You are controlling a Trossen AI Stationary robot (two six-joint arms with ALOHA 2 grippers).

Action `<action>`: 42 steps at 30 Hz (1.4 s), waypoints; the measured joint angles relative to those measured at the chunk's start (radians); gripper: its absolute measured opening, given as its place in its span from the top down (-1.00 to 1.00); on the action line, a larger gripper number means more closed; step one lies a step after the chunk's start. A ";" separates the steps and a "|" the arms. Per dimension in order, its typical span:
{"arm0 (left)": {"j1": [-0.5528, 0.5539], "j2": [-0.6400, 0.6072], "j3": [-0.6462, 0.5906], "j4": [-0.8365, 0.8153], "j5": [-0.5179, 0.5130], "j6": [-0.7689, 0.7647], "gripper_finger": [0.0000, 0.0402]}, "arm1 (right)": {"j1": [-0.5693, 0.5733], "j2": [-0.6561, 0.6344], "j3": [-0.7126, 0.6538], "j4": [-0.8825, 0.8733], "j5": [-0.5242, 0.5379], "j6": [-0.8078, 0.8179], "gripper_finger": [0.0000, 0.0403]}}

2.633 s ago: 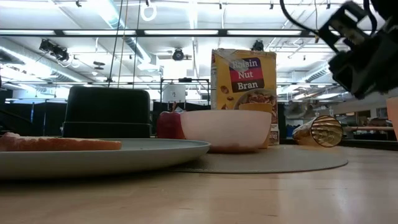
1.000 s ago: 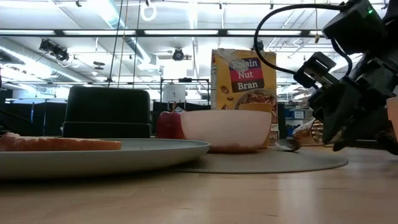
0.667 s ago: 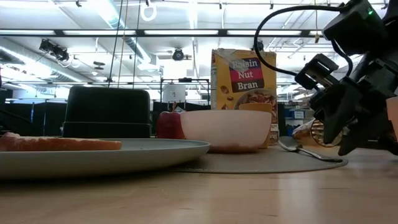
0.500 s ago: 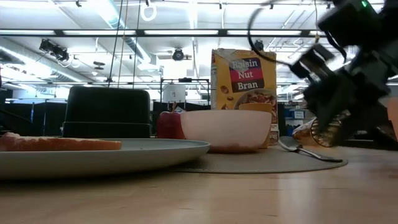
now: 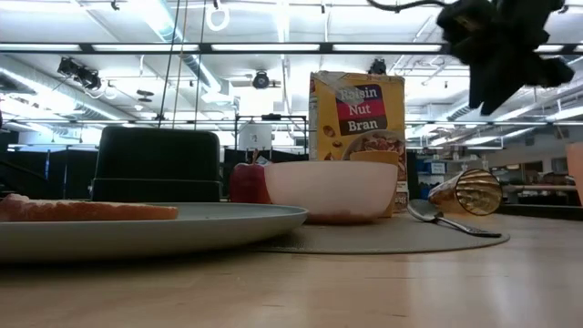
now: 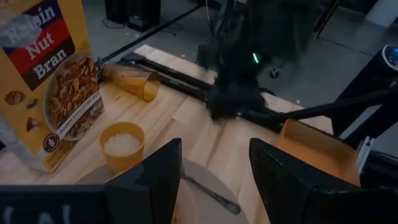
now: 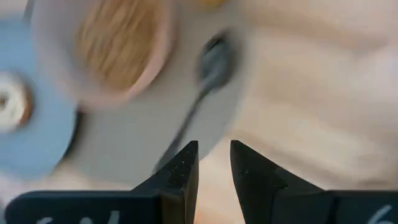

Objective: Arrange a breakfast setting
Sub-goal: Adjust the brown glass on the table

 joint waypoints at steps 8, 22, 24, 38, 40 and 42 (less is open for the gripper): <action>-0.014 -0.011 0.000 -0.006 -0.003 -0.001 0.02 | -0.156 -0.316 -0.103 -0.138 0.288 0.188 0.31; -0.055 -0.011 0.000 0.002 -0.010 -0.018 0.02 | -0.454 -0.416 -0.570 0.474 0.552 0.451 0.11; -0.061 -0.011 0.000 0.002 -0.010 -0.027 0.02 | -0.506 -0.411 -0.605 0.525 0.565 0.465 0.13; -0.088 -0.011 0.000 0.004 -0.056 -0.027 0.02 | -0.782 -0.412 -0.813 1.052 0.528 0.273 0.19; -0.085 -0.011 0.000 0.004 -0.056 -0.026 0.02 | -0.808 -0.411 -0.824 1.086 0.521 0.251 0.22; -0.083 -0.011 0.000 0.004 -0.056 -0.026 0.02 | -0.825 -0.412 -0.824 1.104 0.505 0.220 0.29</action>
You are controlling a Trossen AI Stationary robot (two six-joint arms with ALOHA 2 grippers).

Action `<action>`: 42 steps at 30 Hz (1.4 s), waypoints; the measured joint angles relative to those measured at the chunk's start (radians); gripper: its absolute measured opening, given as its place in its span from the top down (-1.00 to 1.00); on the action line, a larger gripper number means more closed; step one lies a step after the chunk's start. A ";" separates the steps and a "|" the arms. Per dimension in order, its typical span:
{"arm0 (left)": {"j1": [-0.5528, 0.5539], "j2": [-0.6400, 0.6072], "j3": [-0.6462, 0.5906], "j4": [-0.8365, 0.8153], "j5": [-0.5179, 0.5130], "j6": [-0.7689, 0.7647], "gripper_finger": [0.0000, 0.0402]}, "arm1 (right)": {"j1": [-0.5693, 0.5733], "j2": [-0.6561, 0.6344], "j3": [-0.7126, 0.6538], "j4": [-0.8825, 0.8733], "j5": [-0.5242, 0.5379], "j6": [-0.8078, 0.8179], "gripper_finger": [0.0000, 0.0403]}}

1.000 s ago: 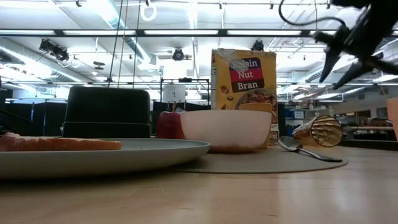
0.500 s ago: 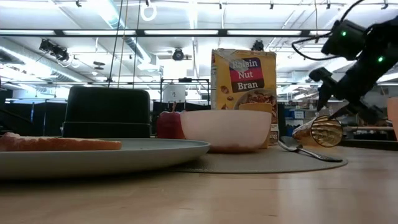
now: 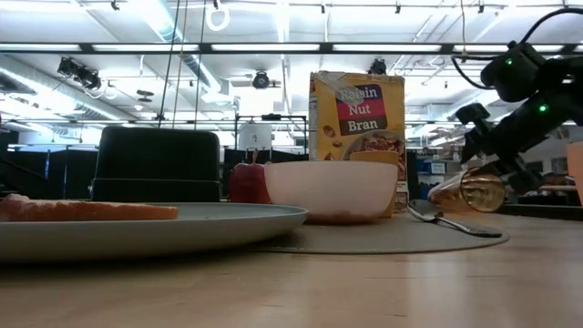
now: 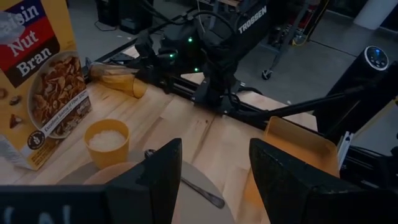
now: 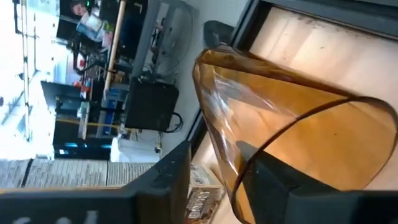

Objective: Arrange a breakfast setting
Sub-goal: Adjust the brown glass on the table

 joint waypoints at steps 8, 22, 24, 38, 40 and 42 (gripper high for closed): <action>0.001 0.000 0.000 0.000 -0.002 0.007 0.02 | -0.012 0.000 0.018 -0.001 -0.032 -0.196 0.89; -0.007 0.000 0.001 0.000 -0.005 0.001 0.02 | 0.005 0.030 0.624 -0.925 -0.218 -0.776 0.93; -0.004 0.000 0.001 0.000 -0.006 0.012 0.02 | -0.017 0.071 0.735 -1.076 -0.302 -0.909 0.93; -0.004 0.001 0.001 0.050 -0.014 0.020 0.02 | -0.055 0.481 1.025 -1.607 -0.419 -2.021 0.93; -0.007 0.001 0.001 0.056 -0.014 0.019 0.02 | -0.056 0.524 1.025 -1.597 -0.390 -2.116 0.93; -0.007 0.001 0.001 0.057 -0.014 0.018 0.02 | -0.063 0.560 1.026 -1.562 -0.369 -2.181 0.93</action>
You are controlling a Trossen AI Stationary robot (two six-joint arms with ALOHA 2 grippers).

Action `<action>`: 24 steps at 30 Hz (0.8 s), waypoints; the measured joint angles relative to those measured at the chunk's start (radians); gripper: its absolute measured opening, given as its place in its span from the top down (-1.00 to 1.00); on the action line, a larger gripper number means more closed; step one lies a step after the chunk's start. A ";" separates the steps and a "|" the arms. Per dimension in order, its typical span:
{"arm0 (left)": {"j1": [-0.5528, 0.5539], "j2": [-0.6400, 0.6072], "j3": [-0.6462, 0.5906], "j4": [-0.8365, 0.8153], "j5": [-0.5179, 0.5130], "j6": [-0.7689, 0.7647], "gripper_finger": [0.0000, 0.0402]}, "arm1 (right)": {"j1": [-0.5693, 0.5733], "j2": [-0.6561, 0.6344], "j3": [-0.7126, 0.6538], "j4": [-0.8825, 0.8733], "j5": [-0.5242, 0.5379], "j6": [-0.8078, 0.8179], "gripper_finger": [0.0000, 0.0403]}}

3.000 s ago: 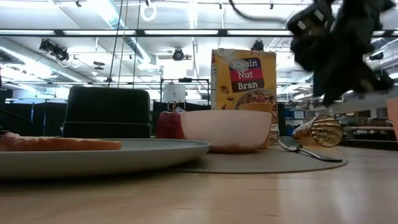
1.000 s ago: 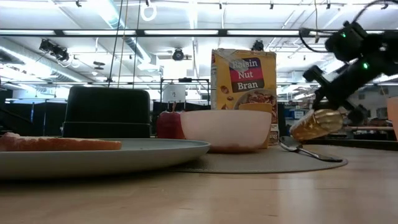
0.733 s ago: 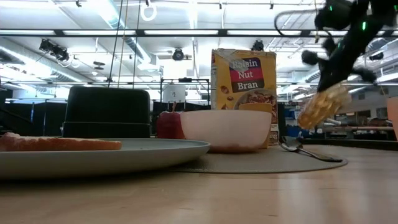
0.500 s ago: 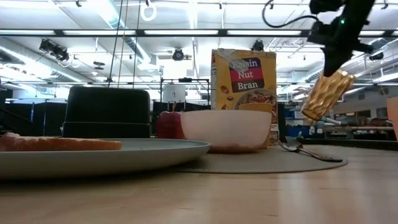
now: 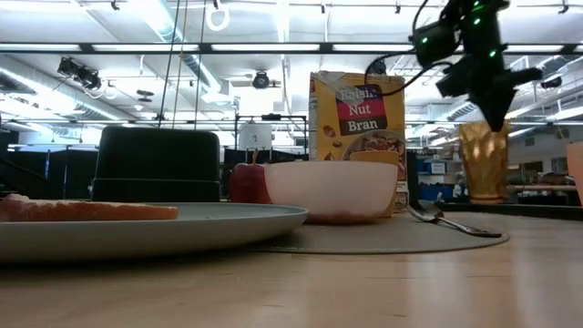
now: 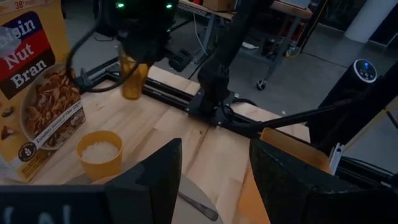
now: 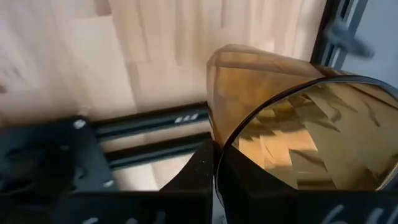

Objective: Arrange a breakfast setting
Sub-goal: Adjust the brown glass on the table

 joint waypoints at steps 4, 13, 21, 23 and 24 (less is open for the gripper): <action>-0.001 0.000 0.000 0.000 0.000 -0.024 0.02 | -0.044 0.046 0.000 0.054 0.003 -0.059 0.93; -0.011 0.000 0.000 0.001 -0.017 -0.052 0.02 | -0.199 0.064 0.000 0.136 -0.085 -0.070 0.93; -0.011 0.000 0.000 0.001 -0.022 -0.046 0.02 | -0.269 0.064 0.000 0.171 -0.150 -0.035 0.84; -0.011 0.000 0.000 0.001 -0.034 -0.046 0.02 | -0.269 0.063 0.000 0.170 -0.149 -0.030 0.78; -0.011 0.000 0.000 0.001 -0.037 -0.046 0.02 | -0.269 0.062 0.000 0.167 -0.148 -0.022 0.74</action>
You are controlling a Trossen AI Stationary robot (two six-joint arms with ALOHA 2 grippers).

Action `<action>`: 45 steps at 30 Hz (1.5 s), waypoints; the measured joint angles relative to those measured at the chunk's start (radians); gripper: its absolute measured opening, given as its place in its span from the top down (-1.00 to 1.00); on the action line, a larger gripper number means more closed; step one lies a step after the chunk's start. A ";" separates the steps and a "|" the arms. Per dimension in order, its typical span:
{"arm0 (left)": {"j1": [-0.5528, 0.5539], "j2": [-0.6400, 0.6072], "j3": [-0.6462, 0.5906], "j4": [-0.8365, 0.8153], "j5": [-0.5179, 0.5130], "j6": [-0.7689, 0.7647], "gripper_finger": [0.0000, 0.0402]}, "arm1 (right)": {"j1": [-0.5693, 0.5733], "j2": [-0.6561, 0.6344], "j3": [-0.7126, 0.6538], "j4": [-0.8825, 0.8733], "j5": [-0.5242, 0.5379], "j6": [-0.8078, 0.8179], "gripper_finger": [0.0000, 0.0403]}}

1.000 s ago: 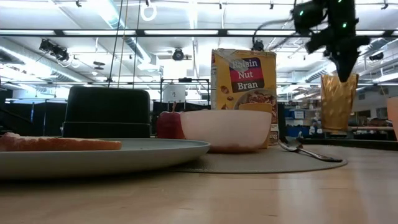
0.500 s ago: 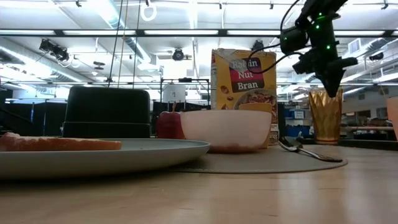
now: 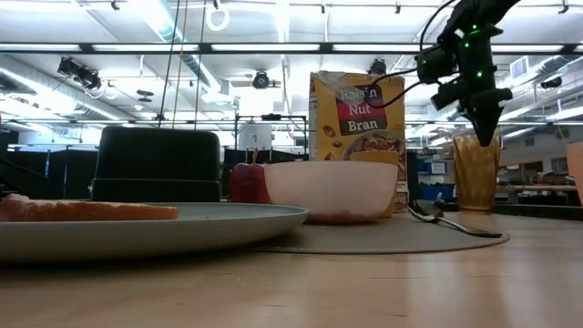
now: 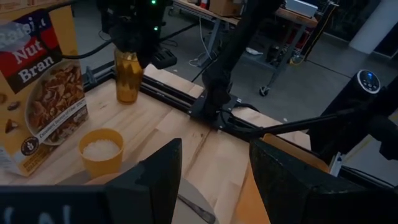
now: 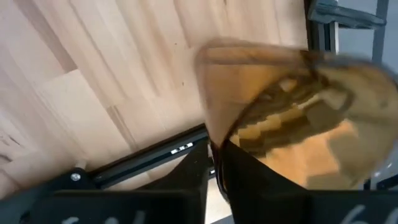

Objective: Arrange a breakfast setting
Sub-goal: Adjust the brown glass on the table, then return to Home Position

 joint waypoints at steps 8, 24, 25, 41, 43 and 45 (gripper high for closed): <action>-0.011 0.000 0.000 -0.004 -0.001 0.033 0.02 | 0.002 -0.039 0.002 -0.010 0.025 0.092 0.39; 0.032 0.000 0.000 0.013 -0.001 0.088 0.02 | 0.069 -0.503 0.029 0.193 -0.506 0.514 0.46; 0.032 0.000 0.000 0.013 -0.001 0.088 0.02 | 0.090 -0.546 -0.003 0.238 -0.508 0.545 0.50; 0.111 0.000 -0.001 0.137 -0.005 0.227 0.02 | 0.707 -0.797 -0.564 1.068 -0.307 1.016 0.96; 0.116 0.000 -0.001 0.120 -0.005 0.211 0.02 | 0.765 -0.797 -0.575 1.135 -0.244 0.983 0.95; 0.109 0.000 -0.001 0.094 -0.005 0.211 0.02 | 0.790 -0.807 -0.571 1.145 -0.216 0.957 0.94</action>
